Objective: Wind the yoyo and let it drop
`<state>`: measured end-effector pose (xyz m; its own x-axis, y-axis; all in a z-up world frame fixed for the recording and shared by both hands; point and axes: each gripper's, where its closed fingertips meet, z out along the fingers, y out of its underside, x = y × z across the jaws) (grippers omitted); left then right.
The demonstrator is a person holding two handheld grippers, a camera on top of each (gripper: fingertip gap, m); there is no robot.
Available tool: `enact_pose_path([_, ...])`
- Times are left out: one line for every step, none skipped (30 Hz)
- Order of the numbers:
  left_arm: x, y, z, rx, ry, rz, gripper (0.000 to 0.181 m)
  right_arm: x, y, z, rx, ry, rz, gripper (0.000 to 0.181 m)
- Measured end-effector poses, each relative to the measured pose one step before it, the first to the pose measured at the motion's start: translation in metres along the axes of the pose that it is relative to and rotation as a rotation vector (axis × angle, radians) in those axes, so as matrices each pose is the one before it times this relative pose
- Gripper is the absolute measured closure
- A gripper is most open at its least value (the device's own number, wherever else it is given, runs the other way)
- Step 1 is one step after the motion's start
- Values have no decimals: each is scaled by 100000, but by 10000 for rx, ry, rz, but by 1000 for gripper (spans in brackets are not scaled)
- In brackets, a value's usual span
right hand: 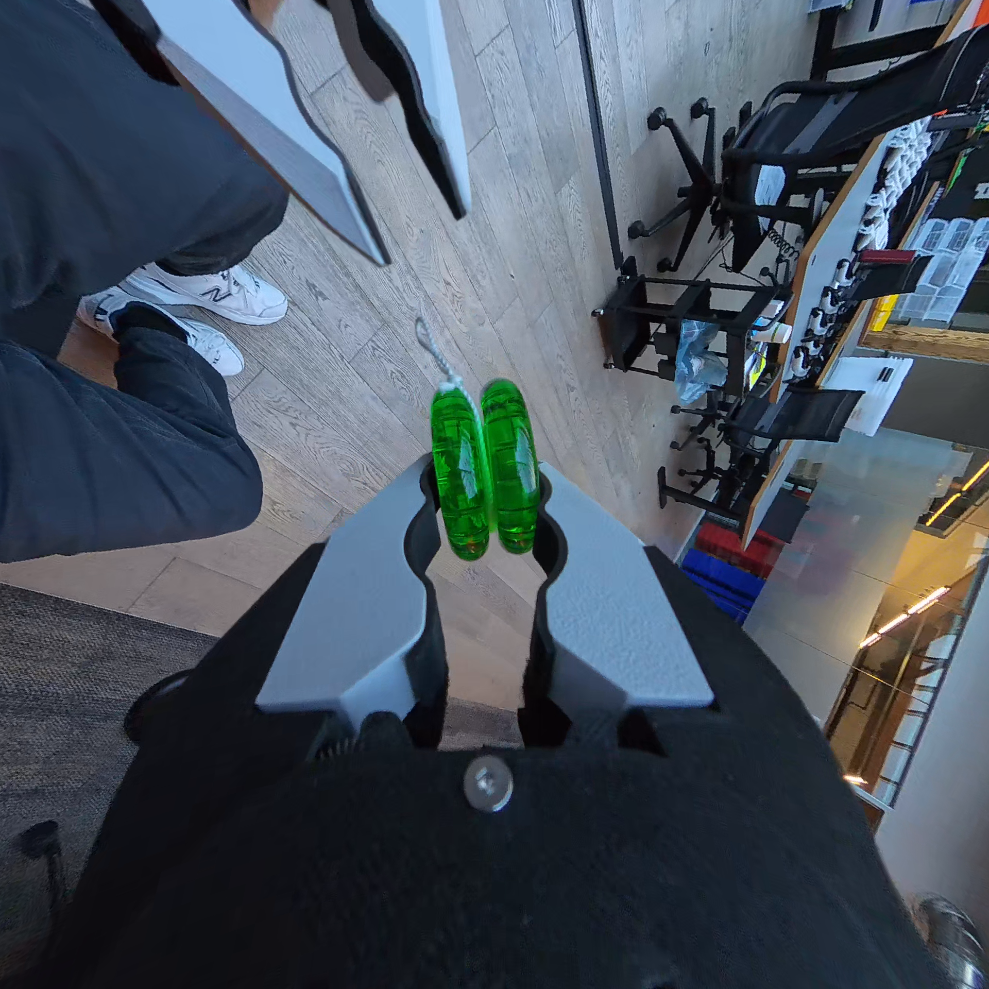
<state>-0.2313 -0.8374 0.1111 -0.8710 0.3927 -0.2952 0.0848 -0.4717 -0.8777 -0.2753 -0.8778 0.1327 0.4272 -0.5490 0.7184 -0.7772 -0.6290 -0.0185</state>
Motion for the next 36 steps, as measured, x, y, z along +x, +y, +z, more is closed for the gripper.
enact_pose_path([-1085,1121,97,-916,-836,1022,154,119,278,158,-118,44,37,152])
enact_pose_path([-1230,1493,168,-1104,-922,929,152,104,416,219,-134,40,88,152])
enact_pose_path([-896,1750,303,-1192,-699,692,150,125,541,266,-175,58,78,152])
enact_pose_path([-346,1633,419,-1050,-333,307,149,139,616,326,-217,84,48,152])
enact_pose_path([122,1138,466,-677,-1,-57,146,111,607,366,-230,73,24,152])
enact_pose_path([381,646,438,-320,201,-216,146,8,460,370,-183,-2,47,152])
enact_pose_path([367,510,413,-227,207,-159,146,-97,292,339,-121,-70,61,152])
enact_pose_path([163,524,374,-262,65,-14,146,-108,140,299,-48,-74,33,152])
enact_pose_path([-1,463,323,-237,-51,94,145,-55,63,237,-27,-35,-2,152])
enact_pose_path([-22,294,234,-141,-69,93,144,-9,54,181,-38,3,-35,152])
enact_pose_path([58,165,153,-64,10,26,144,-52,29,140,-31,-32,-26,152])
enact_pose_path([164,101,118,-46,101,-46,144,-51,-18,109,13,-47,-4,152])
enact_pose_path([159,52,80,-22,114,-86,144,-15,-21,100,26,-28,17,152])
enact_pose_path([45,6,36,4,52,-68,144,30,-4,78,9,-8,19,152])
enact_pose_path([-20,16,6,-2,3,-5,144,8,14,81,3,-7,2,152])
enact_pose_path([-36,24,9,-15,-8,20,144,-6,19,62,-1,-6,2,152])
enact_pose_path([-34,-6,2,7,-4,-4,144,-35,6,42,8,-6,8,152])
enact_pose_path([16,-69,-3,47,35,-30,144,-26,-4,32,12,2,14,152])
enact_pose_path([112,-116,-14,78,94,-66,144,-32,20,12,3,5,8,152])
enact_pose_path([270,-219,-50,144,218,-132,144,-27,6,-6,14,25,4,152])
enact_pose_path([615,-535,-135,348,484,-305,145,21,-36,-51,46,55,23,152])
enact_pose_path([913,-1050,-327,673,759,-601,146,-19,-146,-100,123,27,87,152])
enact_pose_path([1059,-1398,-480,864,917,-844,148,-41,-226,-165,176,3,132,152])
enact_pose_path([1255,-1412,-499,830,1056,-884,150,-2,-259,-210,182,46,136,152])
enact_pose_path([1433,-1281,-445,715,1105,-734,149,10,-268,-260,179,73,110,152])
enact_pose_path([1268,-1096,-332,610,882,-420,148,-72,-286,-266,164,30,108,152])
enact_pose_path([734,-893,-237,521,398,8,145,-163,-295,-264,157,-26,113,152])
enact_pose_path([173,-741,-210,444,-111,423,143,-114,-322,-254,169,13,98,152])
enact_pose_path([-105,-650,-237,384,-374,686,143,-146,-326,-235,146,15,46,152])
enact_pose_path([-10,-560,-210,308,-335,722,147,-232,-325,-219,138,-21,-15,152])
enact_pose_path([304,-481,-132,225,-97,536,150,-228,-355,-197,139,-6,-32,152])
enact_pose_path([474,-368,-61,146,73,217,152,-200,-312,-168,103,9,-32,152])
enact_pose_path([409,-229,2,68,130,-87,153,-178,-316,-153,99,28,-85,152])
enact_pose_path([282,-104,47,26,151,-314,155,-209,-321,-142,125,29,-151,152])
enact_pose_path([212,-35,45,26,196,-435,157,-148,-282,-128,98,58,-134,152])
enact_pose_path([150,-19,22,28,202,-447,157,-126,-247,-105,86,58,-114,152])
